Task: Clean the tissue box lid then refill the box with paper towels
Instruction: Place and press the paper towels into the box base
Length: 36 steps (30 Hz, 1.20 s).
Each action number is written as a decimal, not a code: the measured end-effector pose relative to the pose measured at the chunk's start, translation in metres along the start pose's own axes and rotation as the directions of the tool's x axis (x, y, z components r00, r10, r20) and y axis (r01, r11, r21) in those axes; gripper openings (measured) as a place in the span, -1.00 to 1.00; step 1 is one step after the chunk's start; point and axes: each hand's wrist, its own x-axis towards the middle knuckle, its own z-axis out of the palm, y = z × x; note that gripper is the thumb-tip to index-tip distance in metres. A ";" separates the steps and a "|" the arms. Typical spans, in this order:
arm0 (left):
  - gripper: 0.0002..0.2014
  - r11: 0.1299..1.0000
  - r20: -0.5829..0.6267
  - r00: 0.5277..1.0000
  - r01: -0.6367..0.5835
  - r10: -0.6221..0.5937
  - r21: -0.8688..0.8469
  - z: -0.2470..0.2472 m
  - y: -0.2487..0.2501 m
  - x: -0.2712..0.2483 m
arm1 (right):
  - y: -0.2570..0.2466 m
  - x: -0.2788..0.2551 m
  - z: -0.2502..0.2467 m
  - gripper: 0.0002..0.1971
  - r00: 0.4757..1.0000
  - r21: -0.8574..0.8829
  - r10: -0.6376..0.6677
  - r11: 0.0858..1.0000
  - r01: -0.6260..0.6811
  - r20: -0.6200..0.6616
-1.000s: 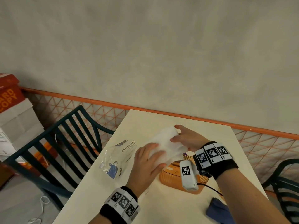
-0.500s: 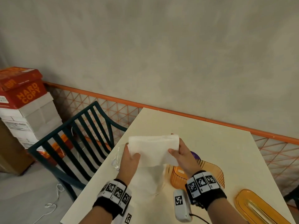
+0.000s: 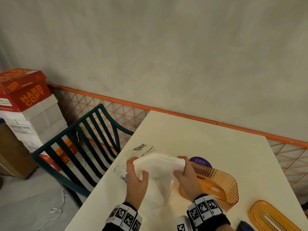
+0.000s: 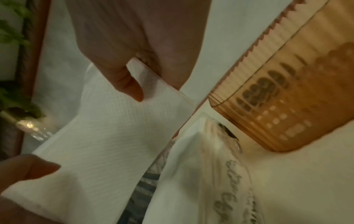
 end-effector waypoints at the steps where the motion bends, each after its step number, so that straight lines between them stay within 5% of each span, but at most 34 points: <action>1: -0.51 1.000 -0.014 1.000 -0.016 0.016 -0.016 -0.002 0.000 0.000 | 0.002 0.000 -0.002 -0.54 1.000 0.003 0.000 1.000 0.000 0.000; 5: -0.40 0.999 -0.033 0.999 0.023 -0.024 -0.041 -0.009 -0.011 0.001 | 0.019 0.003 -0.002 -0.51 0.999 -0.014 0.025 1.000 -0.025 0.034; 11: -0.39 1.000 0.001 1.000 0.024 -0.024 -0.011 -0.002 -0.009 0.000 | 0.015 0.009 0.005 -0.75 0.998 0.009 -0.025 1.000 0.024 0.049; 18: -0.34 0.995 0.043 0.996 0.073 -0.076 0.061 -0.009 -0.014 -0.001 | 0.021 0.008 0.002 -0.62 0.993 -0.164 0.042 0.986 -0.024 0.108; 28: -0.47 0.991 0.160 0.987 -0.032 0.010 0.132 0.028 0.050 0.028 | -0.035 0.013 -0.051 -0.76 0.998 -0.060 0.056 0.996 -0.059 -0.039; 33: -0.40 0.958 0.405 0.882 0.146 -0.239 0.248 0.106 0.054 0.044 | -0.012 0.011 -0.126 -0.85 0.926 -0.190 0.263 0.928 -0.319 -0.271; 36: -0.40 0.912 0.515 0.793 0.118 -0.325 0.393 0.144 0.038 0.039 | 0.010 0.007 -0.149 -0.68 0.863 -0.292 0.372 0.831 -0.473 -0.342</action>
